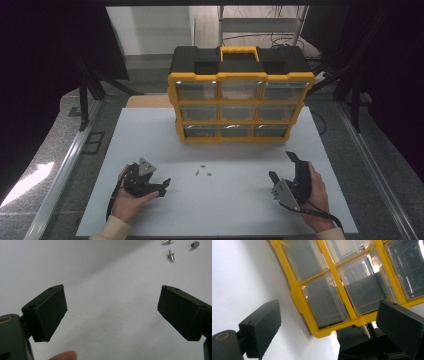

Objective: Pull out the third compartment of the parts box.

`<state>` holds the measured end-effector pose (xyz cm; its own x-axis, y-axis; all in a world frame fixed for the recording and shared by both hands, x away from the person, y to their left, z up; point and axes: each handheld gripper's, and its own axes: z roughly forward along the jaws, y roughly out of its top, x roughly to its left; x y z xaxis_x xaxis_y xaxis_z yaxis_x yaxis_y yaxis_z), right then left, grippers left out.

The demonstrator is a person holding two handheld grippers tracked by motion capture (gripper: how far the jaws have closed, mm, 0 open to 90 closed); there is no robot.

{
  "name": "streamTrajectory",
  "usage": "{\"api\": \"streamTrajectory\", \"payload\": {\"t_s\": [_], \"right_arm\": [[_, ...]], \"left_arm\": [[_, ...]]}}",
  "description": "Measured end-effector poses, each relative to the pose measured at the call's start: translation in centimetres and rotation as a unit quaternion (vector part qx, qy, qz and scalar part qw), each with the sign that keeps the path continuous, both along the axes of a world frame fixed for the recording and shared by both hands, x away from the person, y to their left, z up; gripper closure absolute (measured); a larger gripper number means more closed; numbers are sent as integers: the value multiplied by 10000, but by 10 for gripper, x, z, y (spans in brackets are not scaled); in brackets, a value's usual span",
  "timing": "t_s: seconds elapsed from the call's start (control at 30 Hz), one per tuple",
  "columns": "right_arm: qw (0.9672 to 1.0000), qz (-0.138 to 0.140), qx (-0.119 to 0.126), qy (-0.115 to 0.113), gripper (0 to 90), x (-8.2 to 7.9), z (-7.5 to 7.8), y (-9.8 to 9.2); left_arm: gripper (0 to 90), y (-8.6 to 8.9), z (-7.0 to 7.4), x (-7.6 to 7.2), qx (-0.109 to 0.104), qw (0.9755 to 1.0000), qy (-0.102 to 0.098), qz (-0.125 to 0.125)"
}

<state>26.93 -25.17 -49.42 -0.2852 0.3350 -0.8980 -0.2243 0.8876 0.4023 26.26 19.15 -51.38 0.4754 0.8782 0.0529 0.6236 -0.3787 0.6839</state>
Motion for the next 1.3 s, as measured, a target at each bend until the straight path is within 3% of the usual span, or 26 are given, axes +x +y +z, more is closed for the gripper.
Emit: {"api": "streamTrajectory", "payload": {"t_s": [0.43,1.3], "right_arm": [[9981,-4,-399,-459,59,-2,2,5],[9969,-31,-384,-687,81,8,19,11]], "left_arm": [[96,0,0,0,0,10000,0,9],[96,1,-1,1,42,10000,16,-6]]}}
